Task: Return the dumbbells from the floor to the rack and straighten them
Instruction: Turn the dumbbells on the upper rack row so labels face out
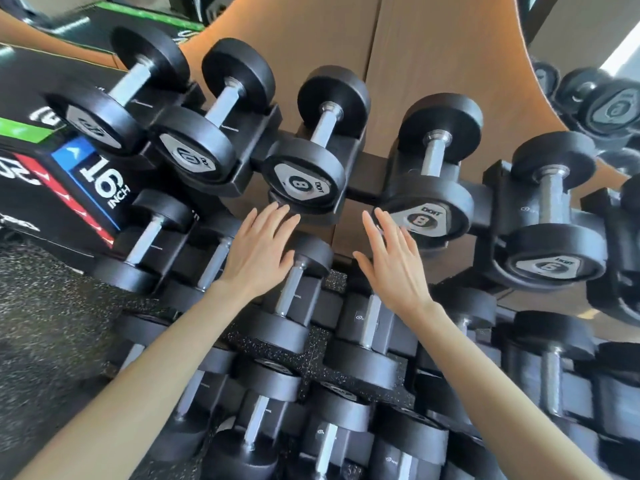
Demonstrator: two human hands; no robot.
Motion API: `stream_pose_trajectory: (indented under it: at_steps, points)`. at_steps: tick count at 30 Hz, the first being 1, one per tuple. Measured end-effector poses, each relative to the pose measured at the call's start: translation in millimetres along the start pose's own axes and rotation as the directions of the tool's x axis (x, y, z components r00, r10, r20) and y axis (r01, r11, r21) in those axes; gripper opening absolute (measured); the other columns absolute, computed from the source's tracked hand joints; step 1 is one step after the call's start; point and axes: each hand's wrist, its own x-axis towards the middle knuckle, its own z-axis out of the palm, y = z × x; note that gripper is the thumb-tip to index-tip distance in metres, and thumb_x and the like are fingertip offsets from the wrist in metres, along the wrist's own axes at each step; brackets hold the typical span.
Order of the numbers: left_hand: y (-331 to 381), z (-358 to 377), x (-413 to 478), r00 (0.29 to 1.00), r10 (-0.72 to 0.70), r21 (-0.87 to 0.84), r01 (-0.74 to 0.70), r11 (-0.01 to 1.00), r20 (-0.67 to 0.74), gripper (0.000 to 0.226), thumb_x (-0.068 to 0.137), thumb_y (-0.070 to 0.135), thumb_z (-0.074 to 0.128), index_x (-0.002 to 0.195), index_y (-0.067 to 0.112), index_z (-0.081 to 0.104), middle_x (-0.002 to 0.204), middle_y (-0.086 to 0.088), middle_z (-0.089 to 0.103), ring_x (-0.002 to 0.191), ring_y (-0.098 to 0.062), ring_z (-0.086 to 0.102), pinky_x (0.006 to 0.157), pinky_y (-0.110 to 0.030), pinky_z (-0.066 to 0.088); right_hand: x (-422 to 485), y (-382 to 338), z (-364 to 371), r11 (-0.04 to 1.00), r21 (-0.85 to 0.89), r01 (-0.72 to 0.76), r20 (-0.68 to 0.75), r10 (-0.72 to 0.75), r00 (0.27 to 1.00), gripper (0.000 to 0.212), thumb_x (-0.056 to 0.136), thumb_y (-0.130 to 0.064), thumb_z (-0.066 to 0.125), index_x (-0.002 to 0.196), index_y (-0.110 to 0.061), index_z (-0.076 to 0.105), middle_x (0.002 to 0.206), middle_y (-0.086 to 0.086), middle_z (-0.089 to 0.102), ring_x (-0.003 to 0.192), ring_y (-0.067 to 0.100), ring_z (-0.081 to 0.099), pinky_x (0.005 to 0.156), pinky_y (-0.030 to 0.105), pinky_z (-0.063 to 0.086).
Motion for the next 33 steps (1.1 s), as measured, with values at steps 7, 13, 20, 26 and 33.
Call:
stream_pose_trajectory:
  at_steps: [7, 13, 20, 26, 33]
  points:
    - [-60.3, 13.7, 27.8, 0.994, 0.106, -0.035, -0.105, 0.994, 0.021, 0.060, 0.084, 0.022, 0.059, 0.140, 0.008, 0.041, 0.146, -0.014, 0.039, 0.139, -0.030, 0.030, 0.115, -0.043, 0.018, 30.5, -34.4, 29.3, 0.994, -0.023, -0.105, 0.050, 0.106, 0.993, 0.059, 0.093, -0.028, 0.051, 0.144, -0.010, 0.026, 0.150, 0.015, 0.029, 0.139, 0.028, 0.026, 0.112, 0.045, 0.025]
    - [-103.6, 22.2, 59.1, 0.978, 0.206, -0.115, -0.203, 0.972, 0.018, 0.066, 0.086, 0.021, 0.059, 0.144, 0.004, 0.031, 0.150, -0.014, 0.033, 0.140, -0.029, 0.027, 0.116, -0.042, 0.021, 79.4, -62.7, 23.1, 0.979, -0.057, -0.197, -0.035, 0.195, 0.980, 0.059, 0.093, -0.027, 0.053, 0.143, -0.009, 0.027, 0.149, 0.015, 0.029, 0.136, 0.030, 0.031, 0.107, 0.045, 0.031]
    - [-117.5, 28.4, 63.1, 0.966, 0.201, -0.331, -0.246, 0.911, -0.163, 0.065, 0.082, 0.007, 0.063, 0.140, -0.002, 0.034, 0.142, -0.018, 0.041, 0.134, -0.030, 0.037, 0.111, -0.036, 0.032, 127.3, -84.1, 6.8, 0.973, -0.132, -0.189, -0.031, 0.187, 0.982, 0.059, 0.092, -0.022, 0.054, 0.144, -0.013, 0.027, 0.149, 0.010, 0.030, 0.132, 0.027, 0.035, 0.089, 0.043, 0.048]
    - [-124.9, 25.1, 93.9, 0.975, 0.184, -0.434, -0.220, 0.873, -0.125, 0.079, 0.083, 0.015, 0.068, 0.146, 0.002, 0.021, 0.147, -0.016, 0.033, 0.131, -0.028, 0.041, 0.100, -0.034, 0.043, 161.6, -89.2, -4.8, 0.953, -0.215, -0.213, 0.051, 0.229, 0.972, 0.059, 0.092, -0.023, 0.053, 0.144, -0.016, 0.027, 0.139, 0.008, 0.043, 0.117, 0.033, 0.047, 0.083, 0.046, 0.048]
    - [-114.1, 10.7, 135.5, 0.947, 0.282, -0.518, -0.319, 0.794, -0.152, 0.071, 0.086, 0.021, 0.065, 0.144, 0.006, 0.027, 0.142, -0.013, 0.041, 0.129, -0.027, 0.042, 0.100, -0.038, 0.042, 169.0, -79.1, -8.6, 0.962, -0.119, -0.246, 0.106, 0.258, 0.960, 0.066, 0.084, -0.013, 0.064, 0.142, -0.017, 0.032, 0.131, 0.010, 0.051, 0.108, 0.035, 0.054, 0.086, 0.045, 0.044]
